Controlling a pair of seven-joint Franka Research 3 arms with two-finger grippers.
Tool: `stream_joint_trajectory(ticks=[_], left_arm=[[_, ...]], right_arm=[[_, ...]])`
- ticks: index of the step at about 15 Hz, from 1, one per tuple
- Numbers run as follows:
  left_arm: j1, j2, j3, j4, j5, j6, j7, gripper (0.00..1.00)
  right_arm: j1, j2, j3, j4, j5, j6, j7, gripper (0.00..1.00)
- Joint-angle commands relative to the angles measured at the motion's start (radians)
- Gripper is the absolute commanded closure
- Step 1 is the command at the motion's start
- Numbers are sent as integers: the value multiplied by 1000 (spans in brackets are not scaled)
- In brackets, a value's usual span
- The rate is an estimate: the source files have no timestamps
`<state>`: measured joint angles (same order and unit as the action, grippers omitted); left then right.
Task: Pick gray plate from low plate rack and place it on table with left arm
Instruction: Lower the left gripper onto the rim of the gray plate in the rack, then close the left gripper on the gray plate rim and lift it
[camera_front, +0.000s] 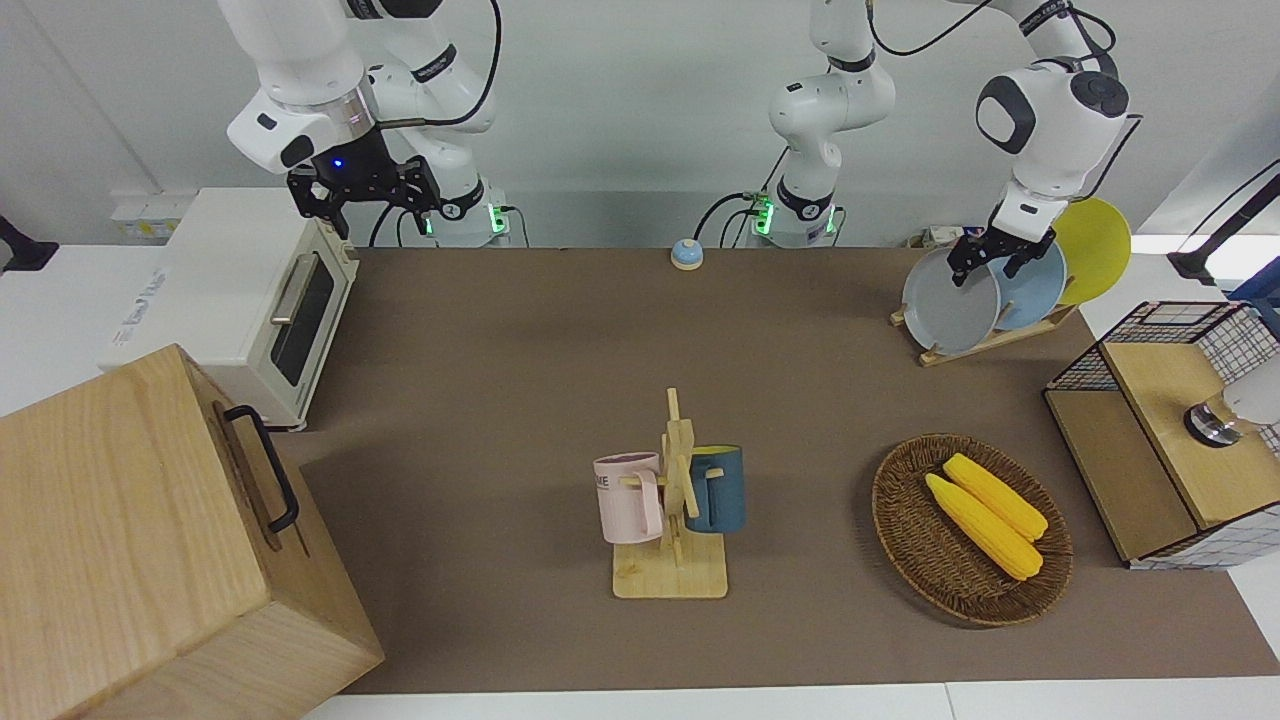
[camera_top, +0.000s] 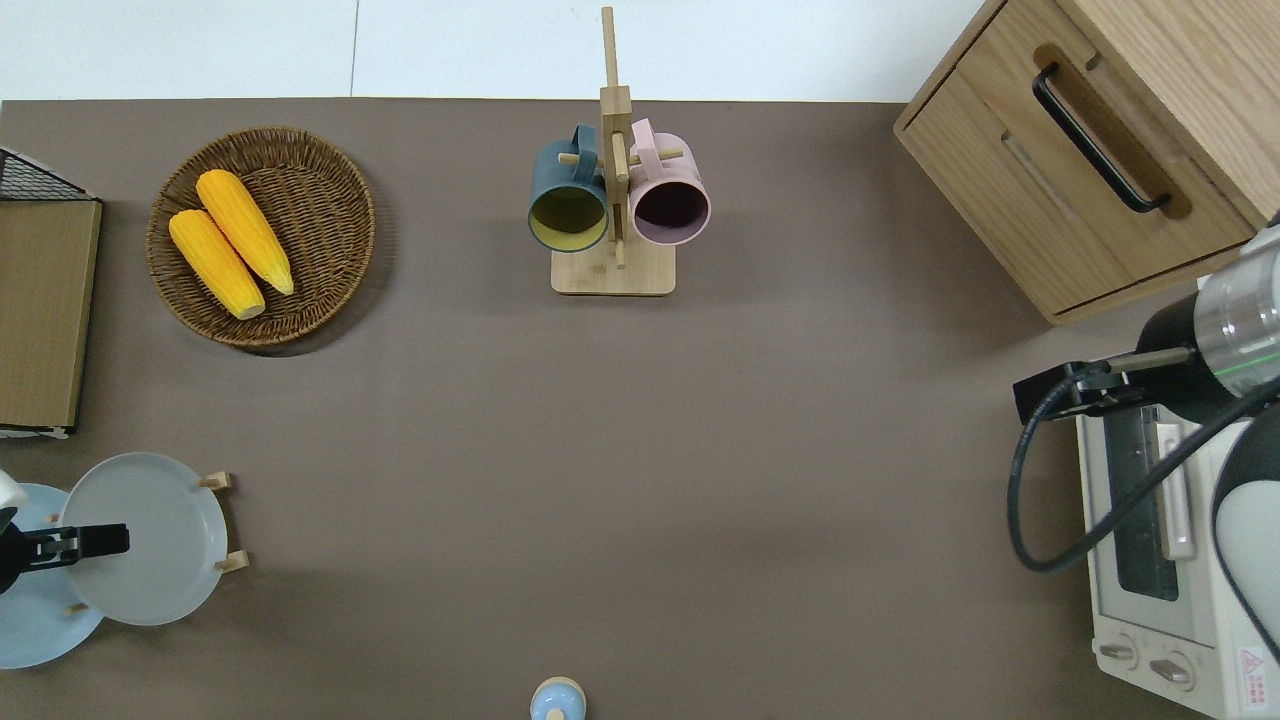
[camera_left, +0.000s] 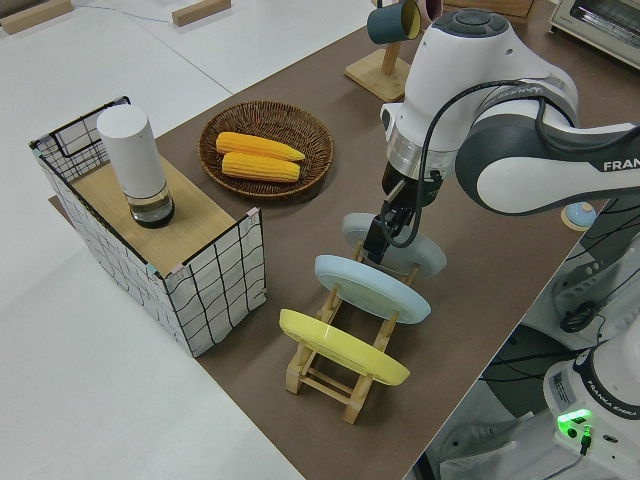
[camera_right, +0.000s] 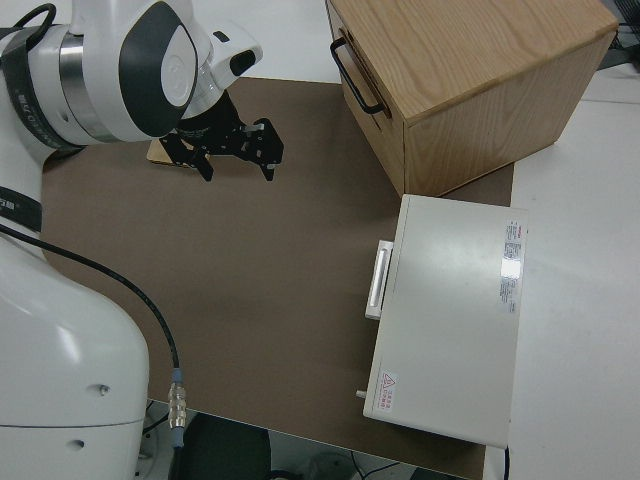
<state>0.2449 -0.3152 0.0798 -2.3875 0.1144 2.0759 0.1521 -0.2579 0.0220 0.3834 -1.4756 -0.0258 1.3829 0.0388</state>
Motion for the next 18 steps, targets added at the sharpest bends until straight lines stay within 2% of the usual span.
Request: stream_joint_trajectory(ticks=[1,5,6,8,12,18], left_arm=[[5,-33,-20,-30,14,23,-71,319],[7,-38,-20,-25,16,24,-69,769],[5,-36,-20,-22,16,24,-66,857],[4,-36,-21,-9,16,12,-62,952],[-4,-30,-22,37,18,-32,-54,965],[-15,-25,-31,177,16,-195,-55,963]], right_arm=[[-24,-2,22,6,-6,-12,12,17],[-24,-2,20,8,-6,-12,12,17],[-24,-2,22,8,-6,-13,12,17],[-24,-2,22,8,-6,-12,12,17],[-24,-2,20,8,-6,-12,12,17],[-24,-2,22,8,-6,-12,12,17]])
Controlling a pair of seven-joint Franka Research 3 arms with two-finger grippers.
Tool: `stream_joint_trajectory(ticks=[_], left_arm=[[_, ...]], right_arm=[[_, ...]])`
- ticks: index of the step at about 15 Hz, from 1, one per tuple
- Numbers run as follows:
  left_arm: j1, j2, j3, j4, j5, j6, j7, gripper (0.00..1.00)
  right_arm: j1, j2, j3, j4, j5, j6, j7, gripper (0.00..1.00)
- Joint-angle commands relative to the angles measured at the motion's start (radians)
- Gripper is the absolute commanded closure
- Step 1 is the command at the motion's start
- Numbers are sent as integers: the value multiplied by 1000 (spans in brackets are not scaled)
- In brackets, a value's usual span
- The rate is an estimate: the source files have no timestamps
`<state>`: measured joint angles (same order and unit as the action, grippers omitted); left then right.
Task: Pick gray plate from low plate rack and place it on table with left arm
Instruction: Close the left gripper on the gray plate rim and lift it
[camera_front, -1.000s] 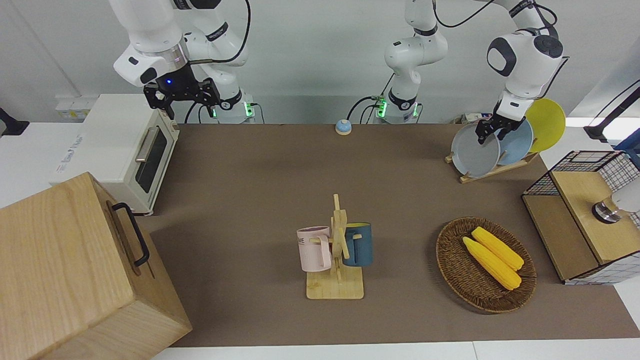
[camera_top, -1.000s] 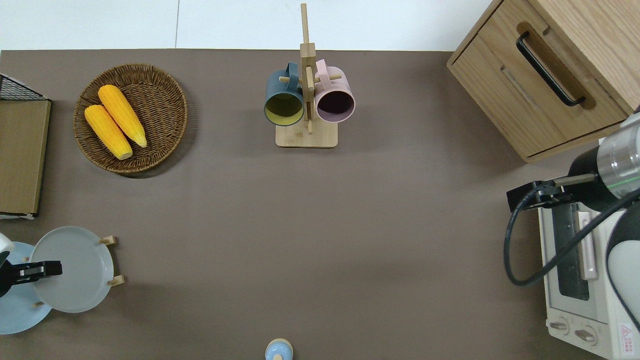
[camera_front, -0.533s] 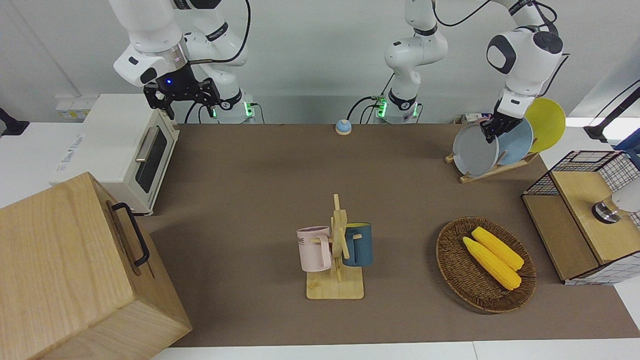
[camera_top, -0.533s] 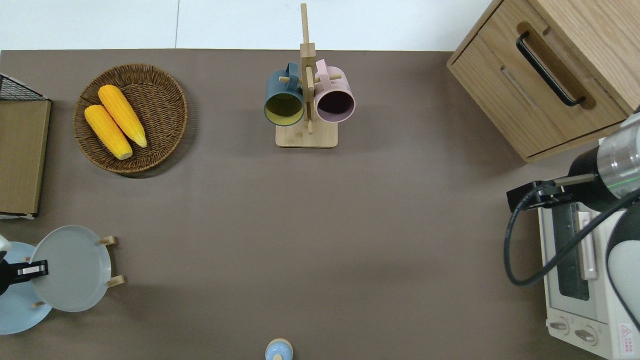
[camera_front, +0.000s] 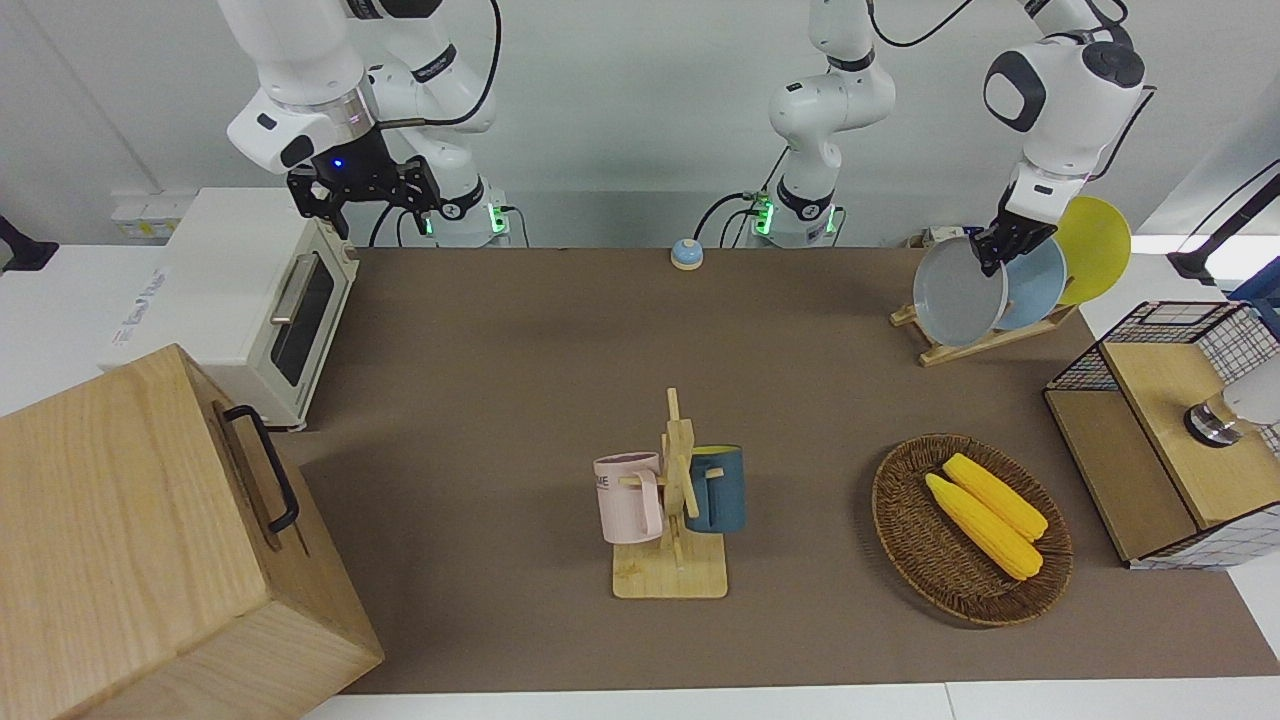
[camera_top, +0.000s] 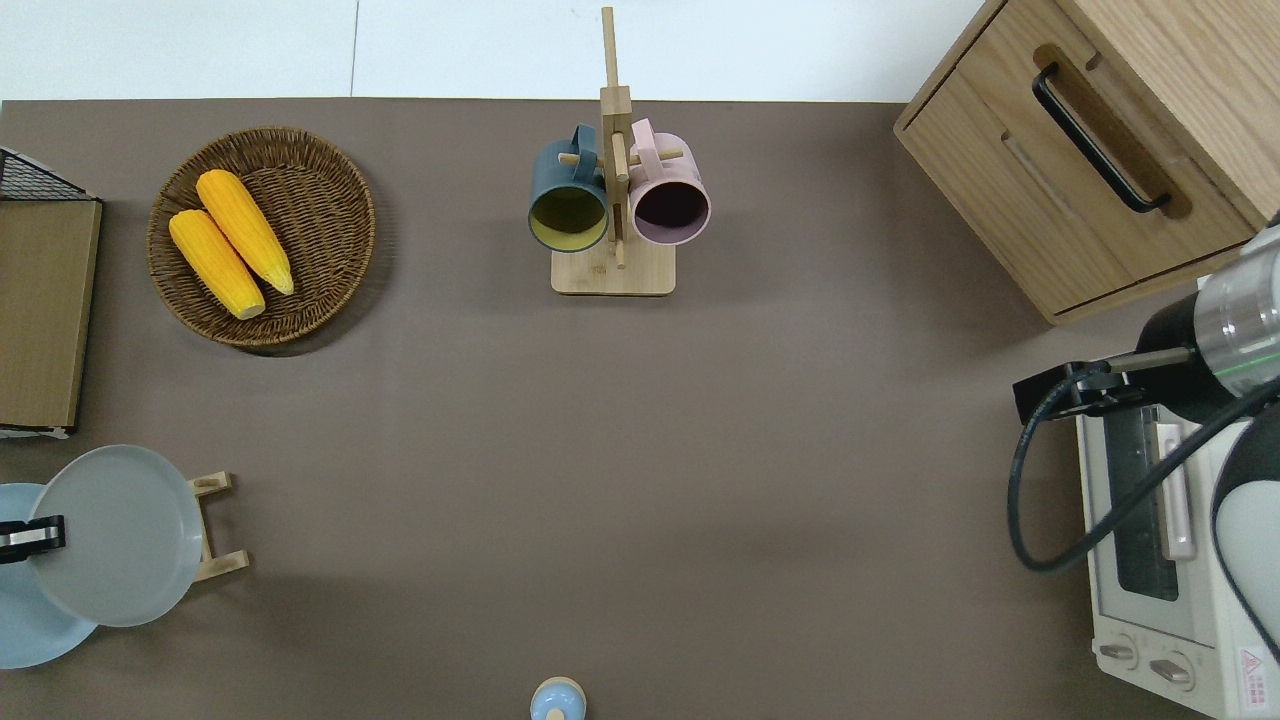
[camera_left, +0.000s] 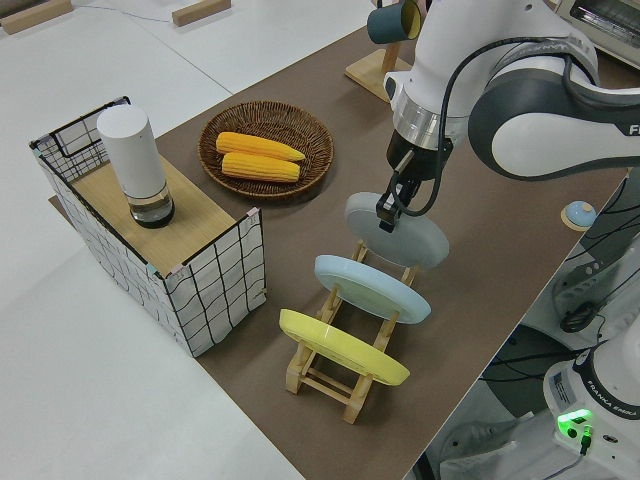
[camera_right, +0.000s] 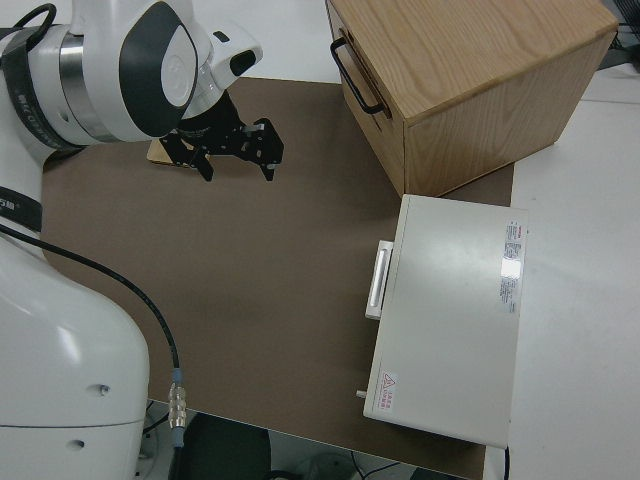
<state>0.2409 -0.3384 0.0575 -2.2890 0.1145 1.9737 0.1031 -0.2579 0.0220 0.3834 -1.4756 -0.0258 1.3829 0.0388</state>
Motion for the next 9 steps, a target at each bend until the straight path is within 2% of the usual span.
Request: stream_joint_trajectory(ticks=[1,5,9], left_arm=[[-9,-1,-14,103,16,-117,-5,963],[-9,1,-38,207,16,-226,-5,963],[-11,2,-56,229,4,-245,-5,961]], right_arm=[[-24,-2,22,6,-6,-12,12,17],[-24,-2,22,8,-6,-12,12,17],[-24,-2,22,8,-6,-12,12,17]])
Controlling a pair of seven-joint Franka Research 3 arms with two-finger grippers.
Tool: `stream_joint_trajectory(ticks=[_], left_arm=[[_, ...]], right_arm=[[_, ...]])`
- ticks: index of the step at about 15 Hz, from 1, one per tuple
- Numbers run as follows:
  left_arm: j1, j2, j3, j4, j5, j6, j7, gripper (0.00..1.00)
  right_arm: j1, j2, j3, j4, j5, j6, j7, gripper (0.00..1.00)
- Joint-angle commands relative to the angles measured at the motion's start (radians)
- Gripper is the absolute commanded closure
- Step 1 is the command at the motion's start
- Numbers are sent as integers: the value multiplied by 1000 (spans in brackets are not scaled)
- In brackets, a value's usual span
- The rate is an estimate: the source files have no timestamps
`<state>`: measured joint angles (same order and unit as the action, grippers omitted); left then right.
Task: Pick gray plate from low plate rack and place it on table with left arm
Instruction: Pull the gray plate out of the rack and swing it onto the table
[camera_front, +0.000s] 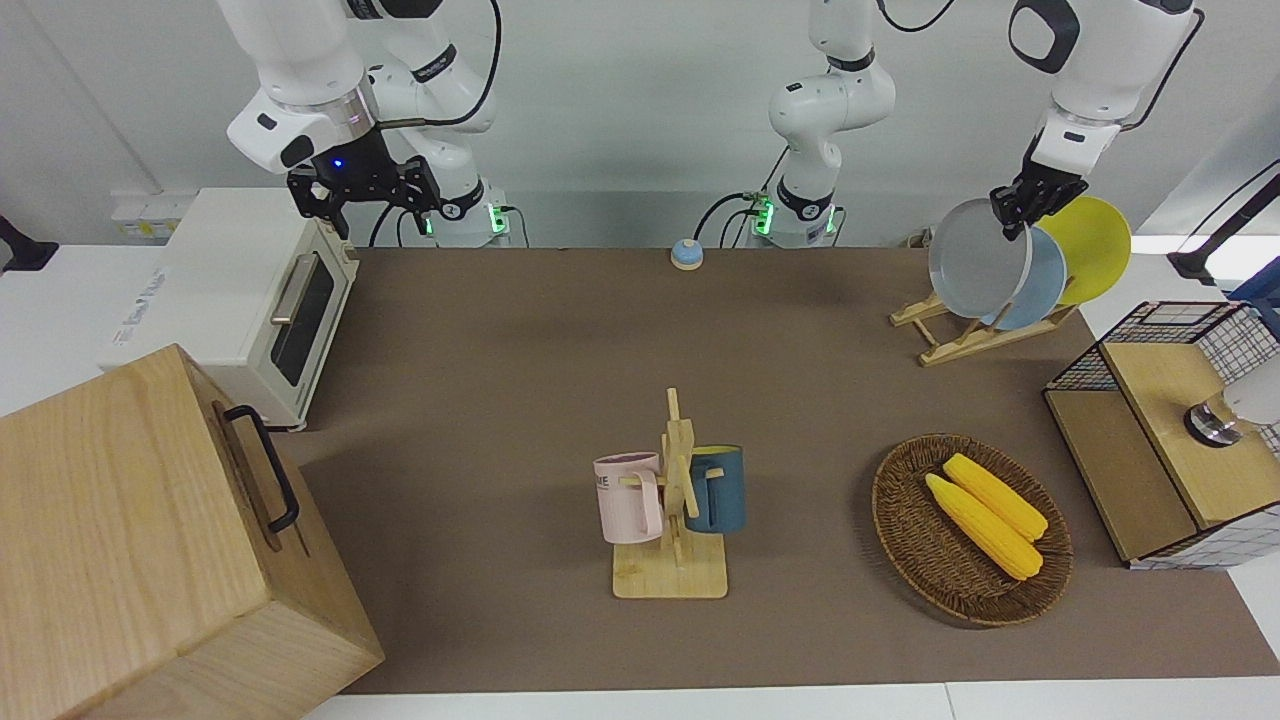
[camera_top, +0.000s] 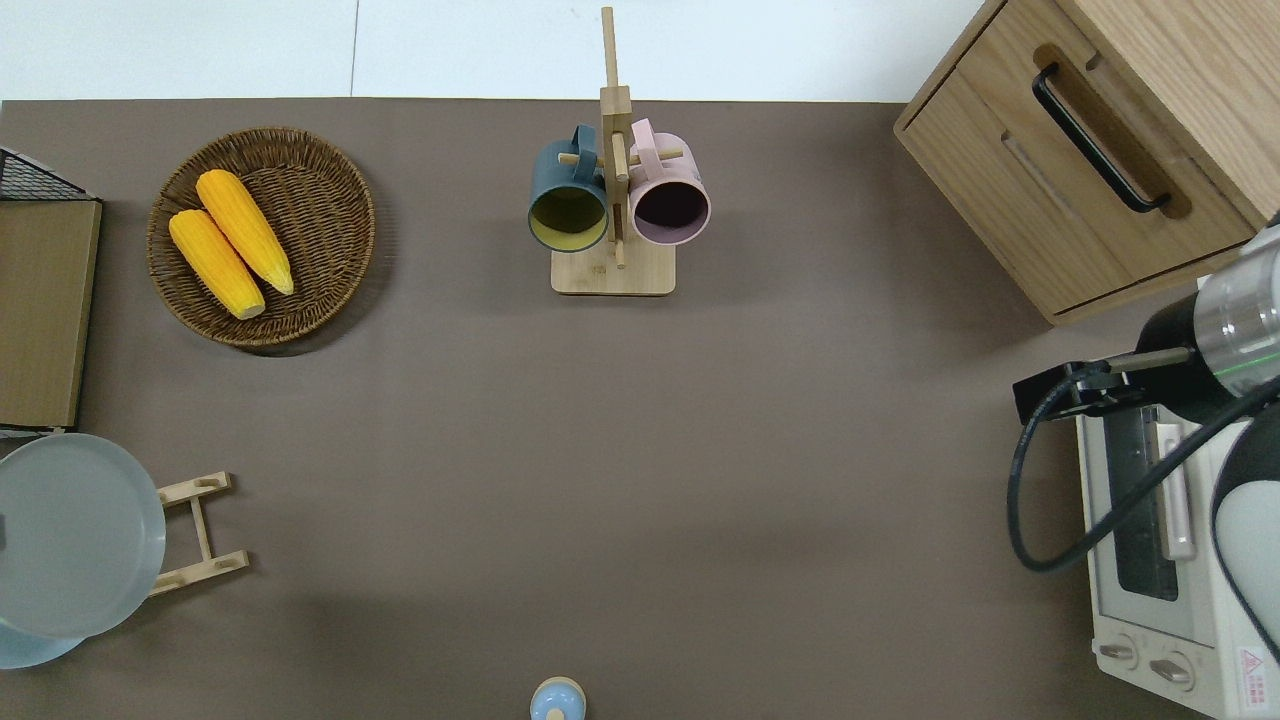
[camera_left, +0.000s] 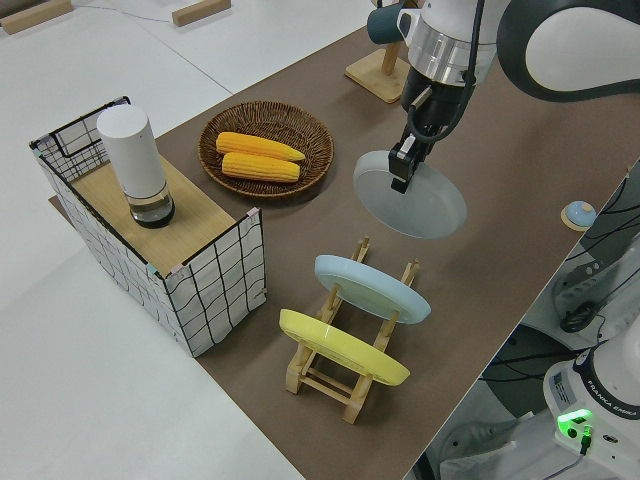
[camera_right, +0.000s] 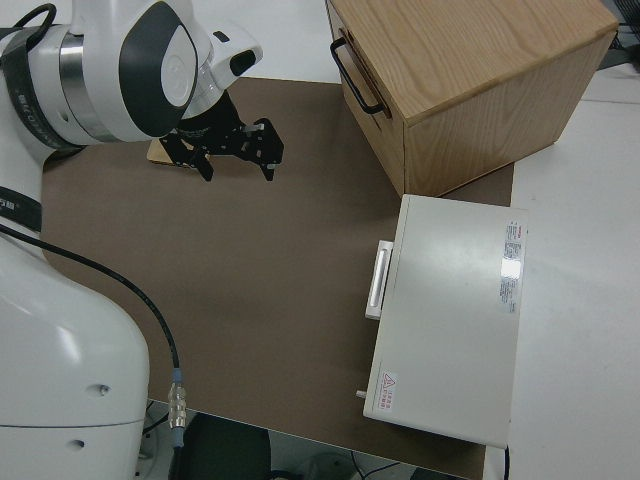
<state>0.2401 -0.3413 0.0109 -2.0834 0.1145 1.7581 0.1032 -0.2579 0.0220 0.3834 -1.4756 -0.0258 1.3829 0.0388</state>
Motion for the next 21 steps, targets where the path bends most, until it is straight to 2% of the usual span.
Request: stream_joint_trajectory(ticks=[1,14,16,21], left_arm=[[-15,8,-12,25,-2,-28,-5,961],[-197,58,-12,-1,-286,-26,12,959],[-200,64,-12,-6,-335,-23,23,959],[-188,91,1,-46,-456,-23,168,955]], right_arm=[[-24,-2,22,8,-6,-12,12,17],[-24,-2,22,8,-6,-12,12,17],[-24,-2,22,6,-6,-12,12,17],[-24,-2,22,6,-6,-12,12,17]])
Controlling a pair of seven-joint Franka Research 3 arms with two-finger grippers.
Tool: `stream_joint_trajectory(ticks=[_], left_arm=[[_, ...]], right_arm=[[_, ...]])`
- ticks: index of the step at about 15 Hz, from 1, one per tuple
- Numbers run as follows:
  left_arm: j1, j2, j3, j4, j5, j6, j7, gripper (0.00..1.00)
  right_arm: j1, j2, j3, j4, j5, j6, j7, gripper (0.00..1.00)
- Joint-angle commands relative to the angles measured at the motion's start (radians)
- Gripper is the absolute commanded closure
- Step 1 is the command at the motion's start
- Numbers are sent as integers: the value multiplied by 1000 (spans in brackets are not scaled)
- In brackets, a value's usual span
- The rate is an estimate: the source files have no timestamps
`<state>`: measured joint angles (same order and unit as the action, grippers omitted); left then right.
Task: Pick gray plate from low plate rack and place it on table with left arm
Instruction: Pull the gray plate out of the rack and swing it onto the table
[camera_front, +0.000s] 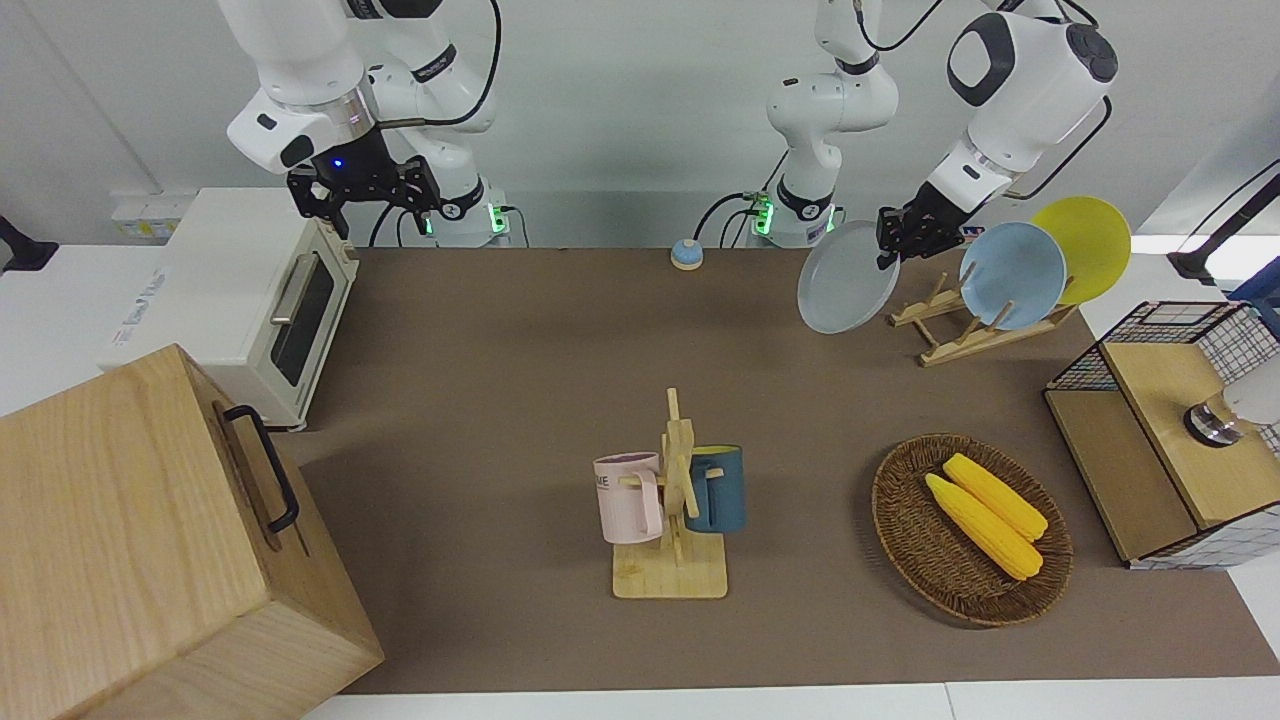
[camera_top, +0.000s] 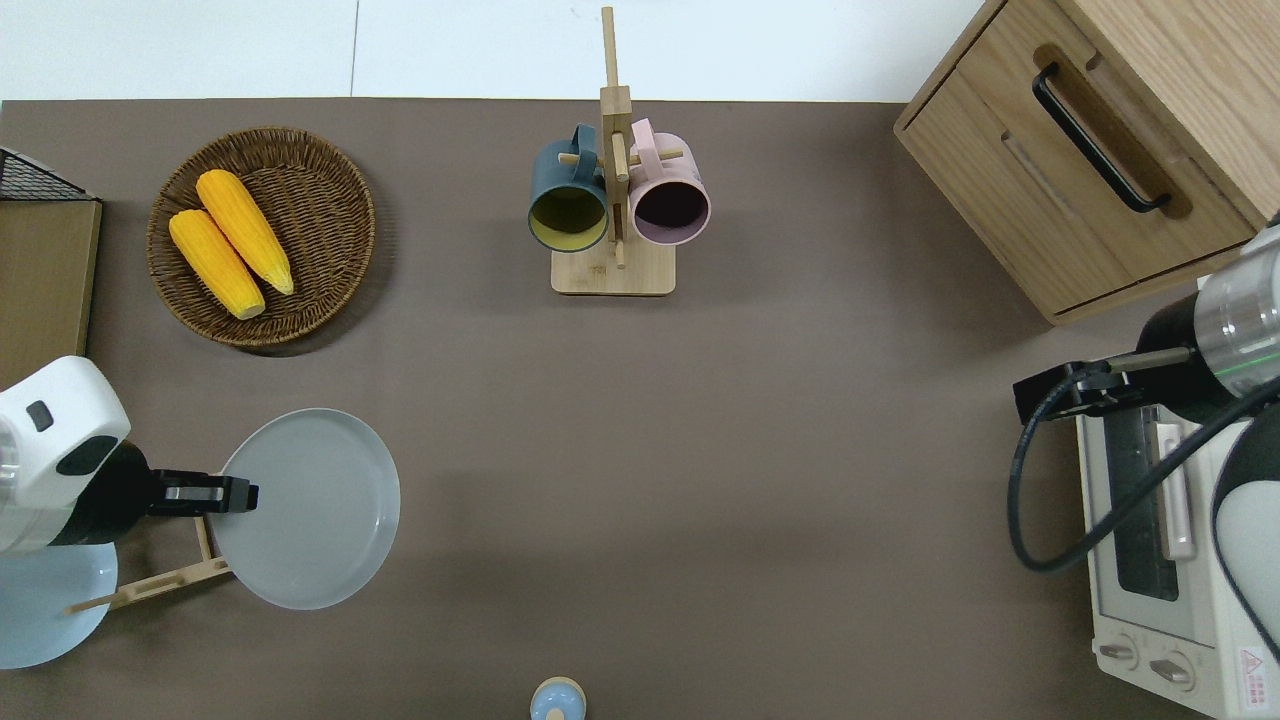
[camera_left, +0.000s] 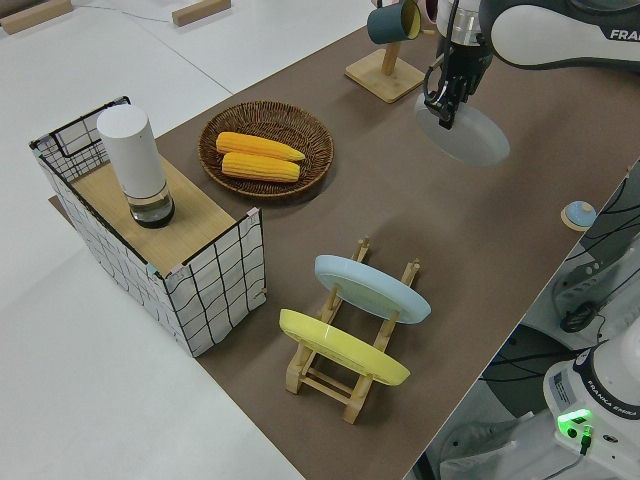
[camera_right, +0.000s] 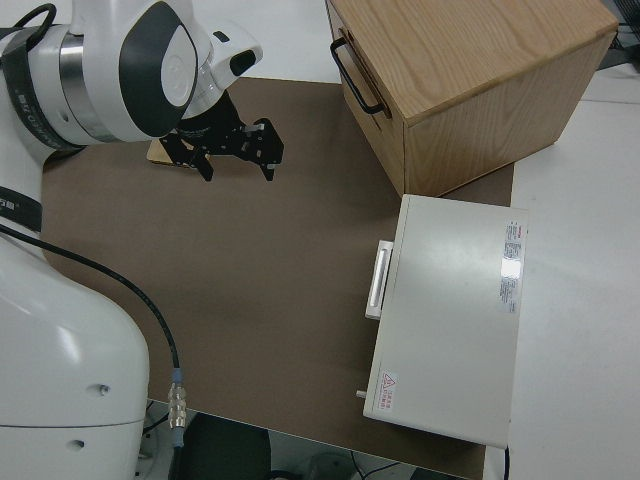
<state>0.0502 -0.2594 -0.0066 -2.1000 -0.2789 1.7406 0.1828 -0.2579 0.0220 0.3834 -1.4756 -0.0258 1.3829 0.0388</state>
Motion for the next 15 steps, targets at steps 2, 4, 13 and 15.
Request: stream_joint_trajectory(ticks=[2,4,13,15], left_arm=[[4,11,19,-60,-86,10,116,953],[7,12,20,-93,-118,26,151,953],[33,72,25,-195,-154,118,236,940],[34,86,25,-215,-155,138,256,940]], right_arm=[[-24,-2,22,8,-6,-12,12,17],[-24,-2,20,8,-6,-12,12,17],[-24,-2,20,8,-6,-12,12,17],[-24,-4,22,8,-6,-12,12,17]])
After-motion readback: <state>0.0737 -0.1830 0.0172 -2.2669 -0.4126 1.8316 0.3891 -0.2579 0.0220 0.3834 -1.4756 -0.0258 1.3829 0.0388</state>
